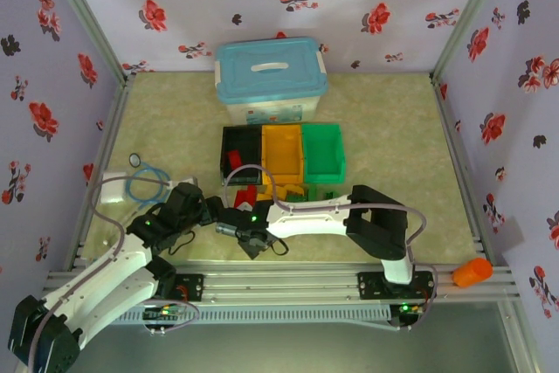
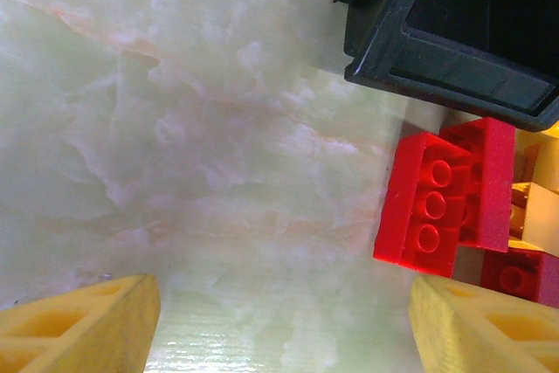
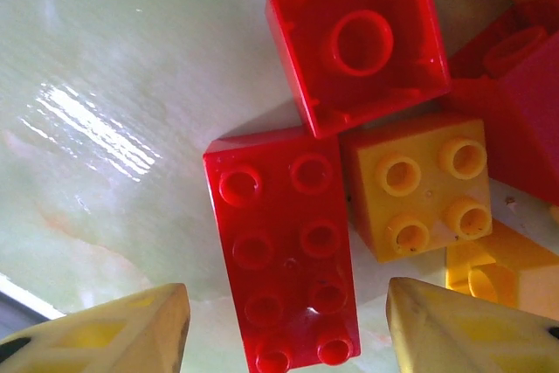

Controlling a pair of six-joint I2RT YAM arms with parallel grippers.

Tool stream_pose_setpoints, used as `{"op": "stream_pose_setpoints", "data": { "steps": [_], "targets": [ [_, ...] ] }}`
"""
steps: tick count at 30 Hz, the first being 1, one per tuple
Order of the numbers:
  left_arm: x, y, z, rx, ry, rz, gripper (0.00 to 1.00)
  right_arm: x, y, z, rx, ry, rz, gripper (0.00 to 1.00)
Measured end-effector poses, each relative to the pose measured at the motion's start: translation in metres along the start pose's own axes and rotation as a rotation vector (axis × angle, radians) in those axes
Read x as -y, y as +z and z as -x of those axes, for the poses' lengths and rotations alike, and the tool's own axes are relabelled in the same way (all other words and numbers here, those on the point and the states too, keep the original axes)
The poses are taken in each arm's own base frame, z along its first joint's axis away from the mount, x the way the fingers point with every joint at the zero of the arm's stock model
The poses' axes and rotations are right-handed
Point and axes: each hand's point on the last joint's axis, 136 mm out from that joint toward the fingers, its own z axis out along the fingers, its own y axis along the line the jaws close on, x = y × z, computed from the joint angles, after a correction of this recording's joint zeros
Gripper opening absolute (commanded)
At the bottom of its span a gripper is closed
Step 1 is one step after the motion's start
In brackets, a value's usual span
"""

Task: Sort the legos into containers by color
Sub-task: Pick up the lego from the bottom-center of the table.

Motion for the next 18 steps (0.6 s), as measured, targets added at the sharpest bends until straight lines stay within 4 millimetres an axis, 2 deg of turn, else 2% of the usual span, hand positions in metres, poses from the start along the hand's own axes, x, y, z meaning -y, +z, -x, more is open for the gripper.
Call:
{"op": "stream_pose_setpoints", "data": {
  "steps": [7, 16, 18],
  "targets": [
    [0.001, -0.001, 0.001, 0.003, -0.001, -0.004, 0.75, -0.005, 0.004, 0.004, 0.014, 0.004, 0.02, 0.61],
    [0.001, -0.001, 0.0, 0.003, 0.001, -0.007, 0.75, -0.011, 0.013, 0.005, 0.013, 0.016, 0.037, 0.51],
    [0.002, -0.001, 0.0, 0.003, 0.002, -0.008, 0.75, -0.012, 0.013, 0.006, 0.013, 0.018, 0.042, 0.46]
  ]
}}
